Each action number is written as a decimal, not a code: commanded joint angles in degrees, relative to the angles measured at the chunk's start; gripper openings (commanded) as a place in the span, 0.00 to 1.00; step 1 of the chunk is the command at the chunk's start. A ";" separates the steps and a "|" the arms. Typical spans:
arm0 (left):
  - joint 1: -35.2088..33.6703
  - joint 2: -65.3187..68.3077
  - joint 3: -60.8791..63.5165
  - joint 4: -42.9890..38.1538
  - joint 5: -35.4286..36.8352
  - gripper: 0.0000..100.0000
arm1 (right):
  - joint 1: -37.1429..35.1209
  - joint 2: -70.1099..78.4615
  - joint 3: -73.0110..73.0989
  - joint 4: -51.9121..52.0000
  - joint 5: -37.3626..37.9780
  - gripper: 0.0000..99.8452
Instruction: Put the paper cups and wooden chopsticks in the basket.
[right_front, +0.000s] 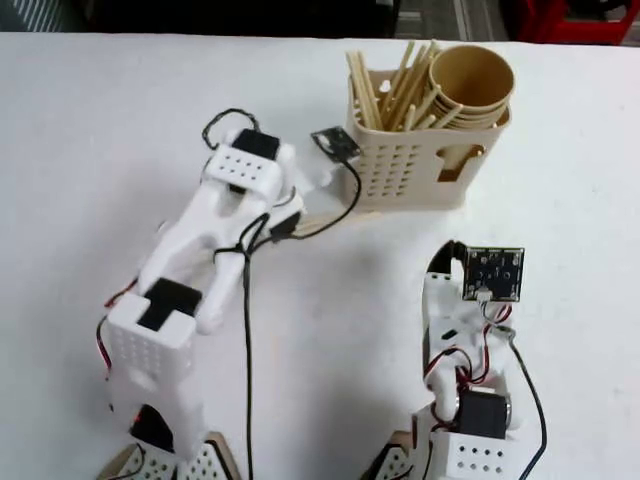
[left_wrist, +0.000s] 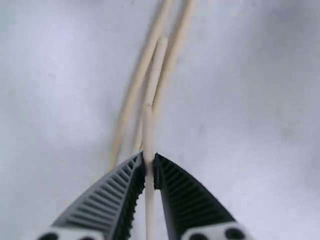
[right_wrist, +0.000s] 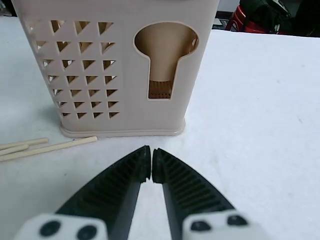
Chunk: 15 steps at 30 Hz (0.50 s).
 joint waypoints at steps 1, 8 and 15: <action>1.19 -0.22 -2.81 0.00 -8.88 0.07 | -0.31 -0.48 -0.35 -1.27 0.53 0.02; 1.10 -0.75 -2.90 -0.09 -9.58 0.21 | -0.31 -0.48 -0.35 -1.27 0.53 0.02; 0.84 -0.22 -2.37 -1.14 -9.67 0.21 | -0.31 -0.48 -0.35 -1.27 0.62 0.02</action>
